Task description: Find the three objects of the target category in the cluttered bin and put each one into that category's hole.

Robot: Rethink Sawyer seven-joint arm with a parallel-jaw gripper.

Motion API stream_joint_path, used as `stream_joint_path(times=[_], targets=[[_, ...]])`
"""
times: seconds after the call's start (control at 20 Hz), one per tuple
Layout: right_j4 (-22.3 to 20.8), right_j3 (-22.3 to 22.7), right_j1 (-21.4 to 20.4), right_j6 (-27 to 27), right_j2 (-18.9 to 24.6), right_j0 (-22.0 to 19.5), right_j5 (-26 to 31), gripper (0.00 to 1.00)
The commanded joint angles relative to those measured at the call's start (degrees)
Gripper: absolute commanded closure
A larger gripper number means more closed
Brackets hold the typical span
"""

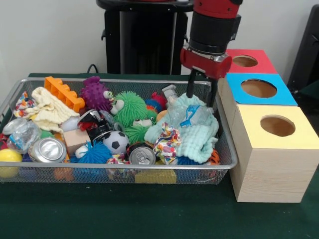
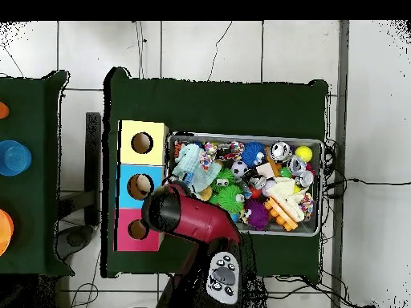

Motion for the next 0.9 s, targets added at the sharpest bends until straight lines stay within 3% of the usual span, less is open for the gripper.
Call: stream_joint_path(times=[0.05, 0.4, 0.9], targets=[[1.42, 2.11, 4.67, 10.14, 8.51, -2.54, -5.66, 0.0], [-0.88, 0.67, 8.12, 8.03, 12.37, -6.82, -9.76, 0.0], [-1.5, 1.67, 7.14, 7.66, 13.36, -7.56, -9.98, 0.0]])
